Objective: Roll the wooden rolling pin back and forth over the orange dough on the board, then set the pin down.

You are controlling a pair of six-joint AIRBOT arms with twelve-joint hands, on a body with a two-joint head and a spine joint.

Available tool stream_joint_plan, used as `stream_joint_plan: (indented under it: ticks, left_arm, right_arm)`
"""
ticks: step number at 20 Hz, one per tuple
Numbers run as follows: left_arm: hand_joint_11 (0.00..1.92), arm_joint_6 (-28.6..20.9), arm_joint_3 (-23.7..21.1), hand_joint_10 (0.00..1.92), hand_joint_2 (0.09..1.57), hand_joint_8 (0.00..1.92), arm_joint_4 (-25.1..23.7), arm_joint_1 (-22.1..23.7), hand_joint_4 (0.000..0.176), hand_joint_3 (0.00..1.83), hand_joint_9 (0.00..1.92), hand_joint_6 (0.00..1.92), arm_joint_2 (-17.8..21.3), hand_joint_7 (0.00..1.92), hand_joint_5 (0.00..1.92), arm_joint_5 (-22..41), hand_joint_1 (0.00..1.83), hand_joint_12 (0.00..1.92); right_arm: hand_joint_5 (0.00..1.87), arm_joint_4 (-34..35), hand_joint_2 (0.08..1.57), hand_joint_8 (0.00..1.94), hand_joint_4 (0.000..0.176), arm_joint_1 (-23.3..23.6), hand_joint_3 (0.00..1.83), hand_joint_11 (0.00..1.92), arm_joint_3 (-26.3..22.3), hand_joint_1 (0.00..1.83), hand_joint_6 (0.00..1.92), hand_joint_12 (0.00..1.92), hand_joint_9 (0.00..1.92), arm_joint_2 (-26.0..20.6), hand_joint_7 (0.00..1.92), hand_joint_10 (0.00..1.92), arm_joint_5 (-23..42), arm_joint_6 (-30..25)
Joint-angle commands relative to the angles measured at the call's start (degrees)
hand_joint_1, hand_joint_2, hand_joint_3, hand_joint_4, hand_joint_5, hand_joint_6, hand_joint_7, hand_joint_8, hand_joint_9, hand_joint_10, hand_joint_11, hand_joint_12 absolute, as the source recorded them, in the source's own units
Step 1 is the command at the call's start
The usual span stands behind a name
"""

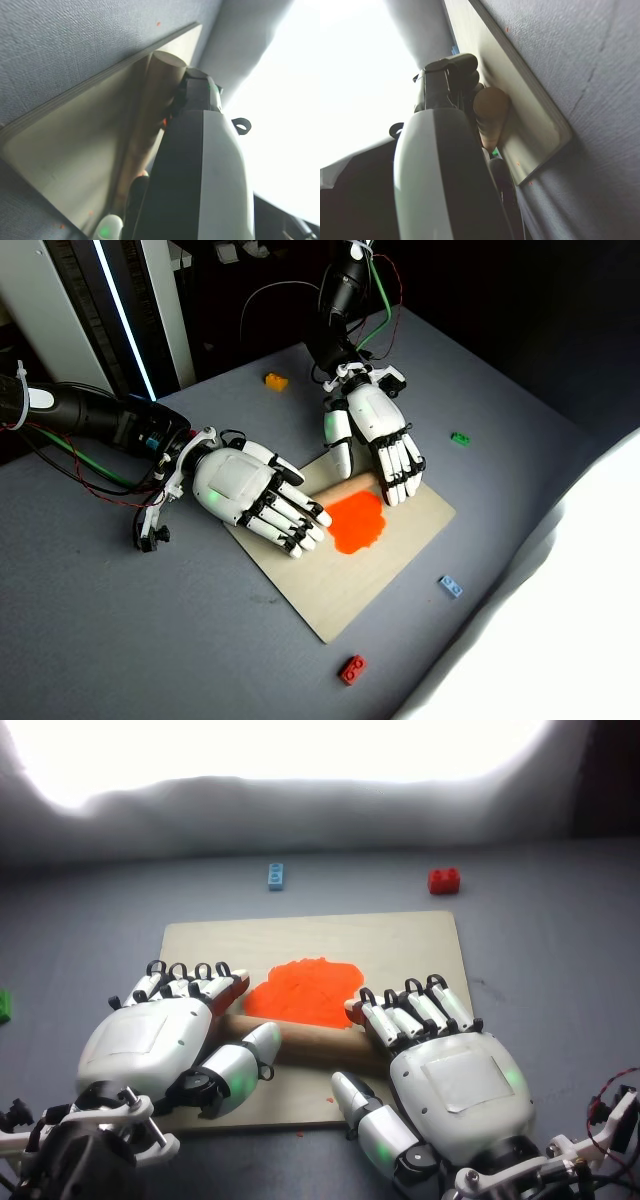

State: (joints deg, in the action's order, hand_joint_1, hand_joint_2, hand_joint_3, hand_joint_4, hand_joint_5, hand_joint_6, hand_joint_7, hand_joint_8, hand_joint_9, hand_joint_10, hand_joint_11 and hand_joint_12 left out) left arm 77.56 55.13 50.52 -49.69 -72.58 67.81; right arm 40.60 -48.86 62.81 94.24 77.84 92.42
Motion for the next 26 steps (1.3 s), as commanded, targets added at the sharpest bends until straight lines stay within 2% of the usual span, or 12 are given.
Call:
stream_joint_plan:
  ticks: [1,14,18,20,25,26]
  left_arm:
    - [0.0,-0.1,-0.2,0.0,1.45,0.0,-1.9,-0.4,0.0,0.0,0.33,0.0,0.3,0.35,0.31,3.2,0.0,0.7]
    - [0.0,0.8,-3.5,0.0,1.45,0.0,-2.3,-1.1,0.0,0.0,0.33,0.0,2.1,0.35,0.31,3.4,0.0,0.72]
    - [0.0,0.9,-4.4,0.0,1.45,0.0,-2.3,-1.1,0.0,0.0,0.33,0.0,2.5,0.35,0.31,3.4,0.0,0.72]
    - [0.0,1.0,-4.9,0.0,1.45,0.0,-2.3,-1.2,0.0,0.0,0.32,0.0,2.7,0.34,0.3,3.4,0.0,0.67]
    - [0.0,1.1,-6.1,0.0,1.44,0.0,-2.3,-1.3,0.0,0.0,0.32,0.0,3.5,0.34,0.31,3.7,0.0,0.7]
    - [0.0,1.0,-6.3,0.01,1.44,0.01,-2.3,-1.3,0.0,0.0,0.34,0.0,3.6,0.36,0.31,3.7,0.0,0.73]
  right_arm:
    - [0.16,-1.8,1.45,0.0,0.0,-0.5,0.0,0.0,-0.3,0.0,0.52,1.09,0.16,0.0,0.46,0.6,1.6,0.3]
    - [0.17,-2.0,1.45,0.0,0.0,-0.4,0.0,0.0,-1.2,0.0,0.51,1.12,0.19,-0.2,0.46,0.6,2.7,0.7]
    - [0.18,-2.1,1.45,0.01,0.0,-0.3,0.0,0.0,-1.7,0.0,0.52,1.18,0.19,-0.2,0.48,0.61,2.9,0.8]
    - [0.15,-2.1,1.45,0.0,0.0,-0.3,0.0,0.0,-1.9,0.0,0.5,1.07,0.15,-0.3,0.44,0.59,3.0,0.9]
    - [0.17,-2.1,1.45,0.01,0.0,-0.3,0.0,0.0,-1.9,0.0,0.51,1.08,0.15,-0.4,0.45,0.59,3.1,0.9]
    - [0.15,-2.1,1.45,0.0,0.0,-0.3,0.0,0.0,-1.9,0.0,0.5,1.03,0.15,-0.4,0.43,0.58,3.0,0.9]
